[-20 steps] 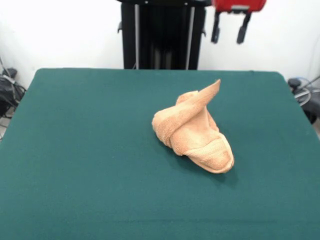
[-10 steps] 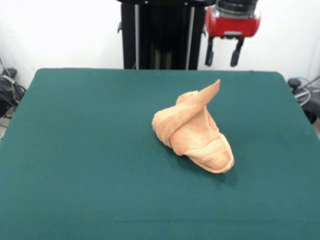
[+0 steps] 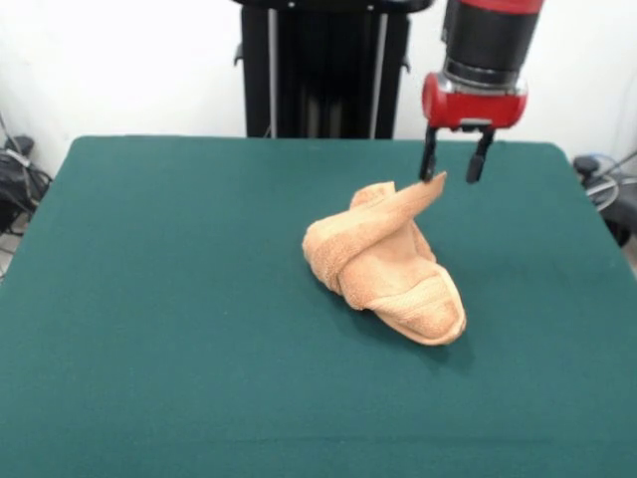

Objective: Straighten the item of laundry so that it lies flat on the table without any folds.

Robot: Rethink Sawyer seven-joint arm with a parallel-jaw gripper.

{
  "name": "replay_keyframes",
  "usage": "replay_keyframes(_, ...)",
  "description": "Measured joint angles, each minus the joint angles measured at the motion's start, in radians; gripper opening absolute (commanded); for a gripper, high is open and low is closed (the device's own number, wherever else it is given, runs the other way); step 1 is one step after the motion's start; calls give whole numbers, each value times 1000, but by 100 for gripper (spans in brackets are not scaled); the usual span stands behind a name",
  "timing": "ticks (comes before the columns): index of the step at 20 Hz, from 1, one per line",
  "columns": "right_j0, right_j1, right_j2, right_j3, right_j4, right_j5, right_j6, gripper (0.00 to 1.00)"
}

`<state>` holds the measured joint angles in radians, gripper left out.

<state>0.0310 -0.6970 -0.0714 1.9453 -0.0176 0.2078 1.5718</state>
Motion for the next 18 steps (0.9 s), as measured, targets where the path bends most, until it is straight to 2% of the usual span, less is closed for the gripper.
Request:
replay_keyframes(11, 0, 33, -3, 0, 0, -22, 0, 100)
replay_keyframes(18, -55, 31, 5, 0, 0, -22, 0, 100)
